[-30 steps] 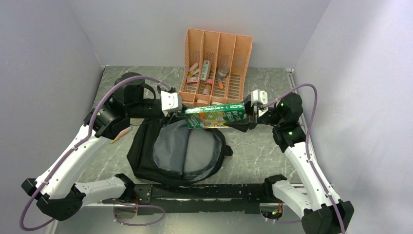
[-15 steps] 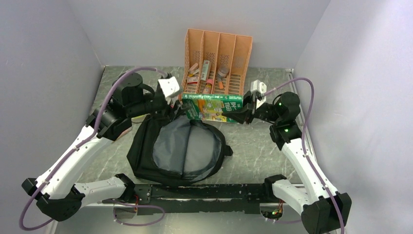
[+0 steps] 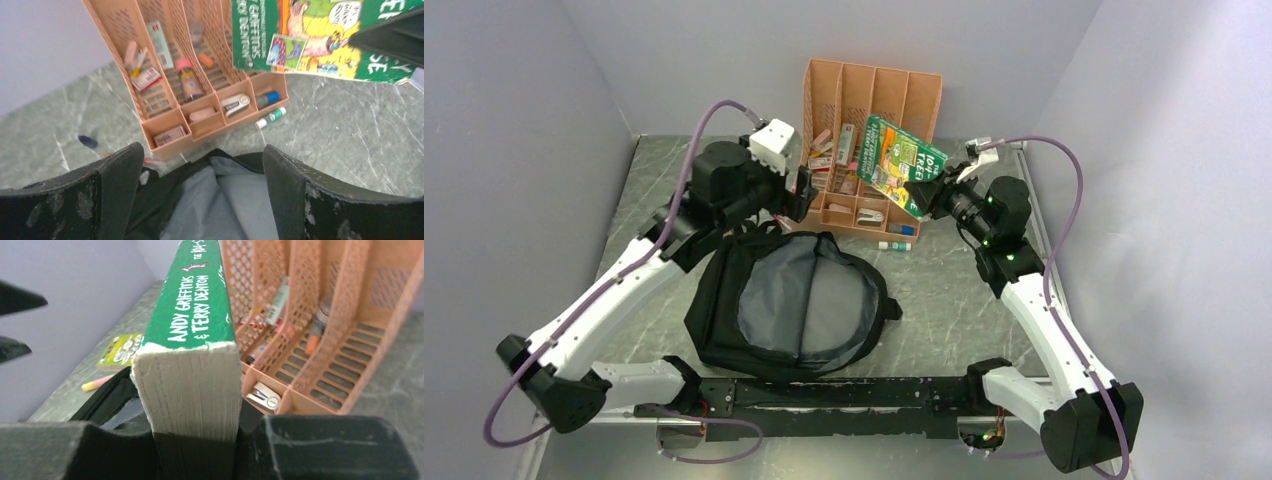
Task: Pack the student bag
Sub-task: Pick up the book from the center of the board, then place the book in the student bag.
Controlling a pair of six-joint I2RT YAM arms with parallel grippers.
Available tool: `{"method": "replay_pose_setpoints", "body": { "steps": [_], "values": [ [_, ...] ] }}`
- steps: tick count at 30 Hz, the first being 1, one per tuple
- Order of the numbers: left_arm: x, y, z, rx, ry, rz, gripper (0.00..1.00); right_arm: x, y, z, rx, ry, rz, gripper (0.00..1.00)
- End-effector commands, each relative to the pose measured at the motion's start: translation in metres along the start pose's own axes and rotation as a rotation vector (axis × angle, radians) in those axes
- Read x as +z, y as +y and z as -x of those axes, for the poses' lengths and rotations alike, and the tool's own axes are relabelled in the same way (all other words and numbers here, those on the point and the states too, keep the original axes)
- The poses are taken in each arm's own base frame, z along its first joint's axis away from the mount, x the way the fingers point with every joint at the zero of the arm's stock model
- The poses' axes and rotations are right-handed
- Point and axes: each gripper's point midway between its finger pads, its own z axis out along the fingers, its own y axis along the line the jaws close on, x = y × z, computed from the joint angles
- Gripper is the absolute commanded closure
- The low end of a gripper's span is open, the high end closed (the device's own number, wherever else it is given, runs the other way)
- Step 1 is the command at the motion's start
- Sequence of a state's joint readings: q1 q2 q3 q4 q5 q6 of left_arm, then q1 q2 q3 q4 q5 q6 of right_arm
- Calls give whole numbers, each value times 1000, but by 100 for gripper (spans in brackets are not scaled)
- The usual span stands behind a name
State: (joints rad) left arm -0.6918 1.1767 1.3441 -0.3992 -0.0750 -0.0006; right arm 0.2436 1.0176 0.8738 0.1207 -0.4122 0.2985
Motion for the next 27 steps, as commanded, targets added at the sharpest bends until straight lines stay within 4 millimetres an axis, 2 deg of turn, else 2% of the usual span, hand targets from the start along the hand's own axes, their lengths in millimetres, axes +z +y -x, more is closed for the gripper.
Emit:
{"method": "replay_pose_setpoints", "body": {
  "steps": [1, 4, 7, 12, 15, 20, 27],
  "values": [
    [24, -13, -51, -145, 170, 1, 11, -6, -16, 30, 71, -103, -152, 100],
    [34, -18, -97, -111, 319, 94, 11, -11, -21, 31, 113, -125, -192, 100],
    [33, -25, -136, -32, 463, 186, 9, -13, -20, 31, 120, -130, -188, 100],
    [27, -31, -182, 19, 628, 258, 13, -15, -27, 25, 109, -114, -230, 100],
    [20, -35, -201, 66, 693, 314, 16, -18, -27, 22, 106, -125, -226, 100],
    [8, -41, -228, 139, 771, 387, 16, -18, -28, 16, 112, -114, -225, 100],
    [-2, -64, -252, 132, 801, 345, 16, -18, -30, 9, 114, -98, -228, 100]
  ]
}}
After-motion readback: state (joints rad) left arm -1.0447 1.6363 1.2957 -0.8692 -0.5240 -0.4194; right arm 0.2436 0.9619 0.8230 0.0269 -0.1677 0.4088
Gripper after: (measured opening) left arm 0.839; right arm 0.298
